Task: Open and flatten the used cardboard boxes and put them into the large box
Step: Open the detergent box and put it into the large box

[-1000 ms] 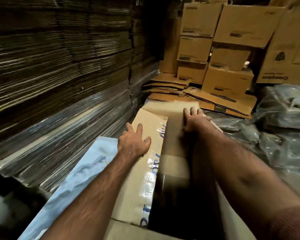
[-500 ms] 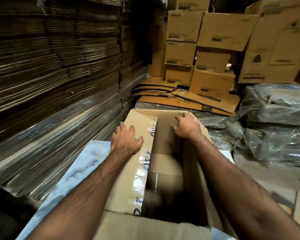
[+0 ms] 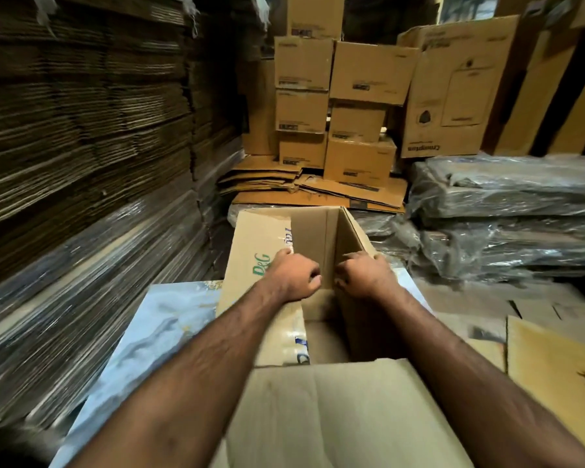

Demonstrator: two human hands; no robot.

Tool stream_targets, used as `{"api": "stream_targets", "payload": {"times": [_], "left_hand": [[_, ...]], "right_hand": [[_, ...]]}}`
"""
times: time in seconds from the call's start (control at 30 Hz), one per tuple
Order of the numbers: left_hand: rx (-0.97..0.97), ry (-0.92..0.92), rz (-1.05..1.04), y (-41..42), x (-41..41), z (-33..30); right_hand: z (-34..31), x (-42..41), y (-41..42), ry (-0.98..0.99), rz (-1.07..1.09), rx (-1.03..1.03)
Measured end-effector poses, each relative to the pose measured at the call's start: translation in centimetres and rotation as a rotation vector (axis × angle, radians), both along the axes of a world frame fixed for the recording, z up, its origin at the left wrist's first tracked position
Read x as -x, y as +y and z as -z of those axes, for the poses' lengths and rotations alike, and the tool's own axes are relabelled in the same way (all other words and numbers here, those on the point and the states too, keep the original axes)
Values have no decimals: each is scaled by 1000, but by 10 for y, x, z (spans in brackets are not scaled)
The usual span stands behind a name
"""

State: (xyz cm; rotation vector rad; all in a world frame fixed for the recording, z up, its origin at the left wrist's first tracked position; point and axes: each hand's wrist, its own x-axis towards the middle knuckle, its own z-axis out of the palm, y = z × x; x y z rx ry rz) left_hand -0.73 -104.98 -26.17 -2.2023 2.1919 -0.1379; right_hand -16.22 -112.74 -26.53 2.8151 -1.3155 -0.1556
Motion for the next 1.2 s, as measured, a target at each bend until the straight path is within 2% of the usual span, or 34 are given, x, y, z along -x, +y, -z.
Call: {"api": "stream_targets", "payload": {"times": [0.13,0.23,0.33,0.47,0.5,0.57,0.6,0.7,0.8,0.9,0.97,1.1,1.2], "left_hand": [[-281,-150,-178,2,52,-18],[-448,-272,-310,3,75,-38],[-460,-369,-403,6,83,-67],[-356,-303,-514,5,71,-112],[-318,-270,-556,5,59,-121],[-225,-81,-706,0,28,-132],[-240,23,-815,-1,5,-134],[-317,94,-1043,3,-69,-119],[-467,288,-1007,28,-111,-75],[-358,553,-989,52,-98,-25],[-218,544,-892,54,-89,-5],[-144,697,-862,64,-87,-5],[-36,868,-914,66,-91,1]], "right_hand": [[-3,-3,5,-40,9,21],[-1,-6,8,94,13,47],[1,-5,8,120,13,90],[-1,-5,12,142,5,131],[-1,-4,12,145,-1,140],[-1,-1,13,138,-4,141],[-1,0,12,131,-5,140],[1,1,11,110,-13,160],[2,-1,10,100,-19,158],[2,-3,10,88,-10,132],[2,-4,9,61,7,102],[0,-5,10,-161,116,66],[1,-1,10,-390,374,53]]}}
